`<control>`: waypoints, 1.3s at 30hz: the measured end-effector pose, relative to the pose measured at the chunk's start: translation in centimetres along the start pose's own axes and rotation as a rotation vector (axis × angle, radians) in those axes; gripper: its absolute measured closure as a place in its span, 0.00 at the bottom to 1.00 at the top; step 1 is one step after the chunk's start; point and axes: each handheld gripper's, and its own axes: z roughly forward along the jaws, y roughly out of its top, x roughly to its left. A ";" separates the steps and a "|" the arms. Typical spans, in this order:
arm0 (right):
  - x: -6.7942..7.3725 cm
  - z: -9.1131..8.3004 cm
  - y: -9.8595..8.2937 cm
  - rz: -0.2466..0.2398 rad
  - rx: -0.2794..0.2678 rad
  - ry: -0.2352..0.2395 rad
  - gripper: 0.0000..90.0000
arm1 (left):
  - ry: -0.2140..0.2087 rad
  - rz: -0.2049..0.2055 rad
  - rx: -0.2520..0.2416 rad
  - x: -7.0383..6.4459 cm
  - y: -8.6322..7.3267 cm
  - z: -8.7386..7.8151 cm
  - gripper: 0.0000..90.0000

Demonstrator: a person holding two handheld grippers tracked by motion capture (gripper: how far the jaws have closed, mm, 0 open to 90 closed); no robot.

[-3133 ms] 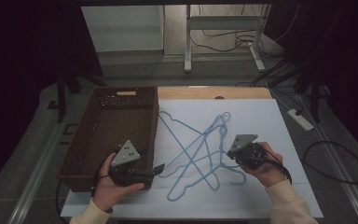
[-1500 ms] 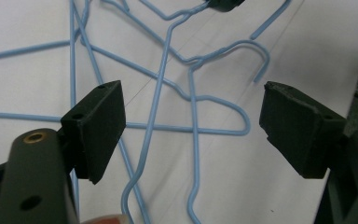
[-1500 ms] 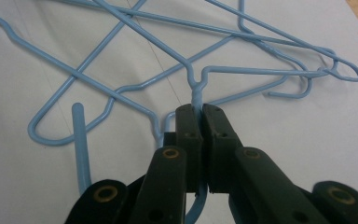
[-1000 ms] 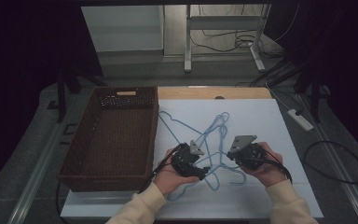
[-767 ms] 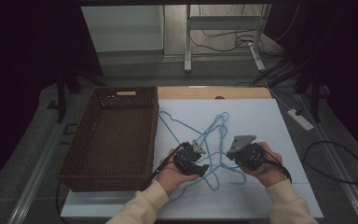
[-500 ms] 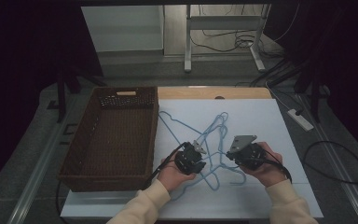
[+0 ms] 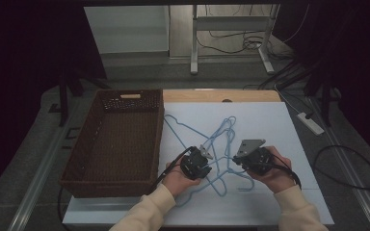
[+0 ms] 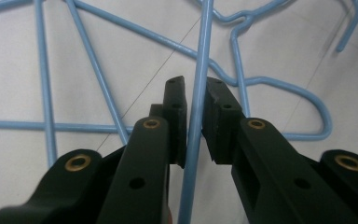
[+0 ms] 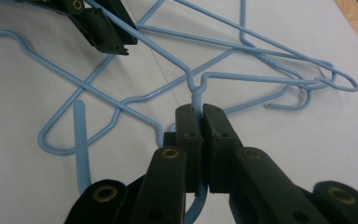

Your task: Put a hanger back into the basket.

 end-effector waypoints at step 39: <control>-3.7 -4.7 -6.3 0.492 -0.454 -0.156 0.44 | 0.085 0.054 -0.137 -0.2 -0.4 -1.9 0.96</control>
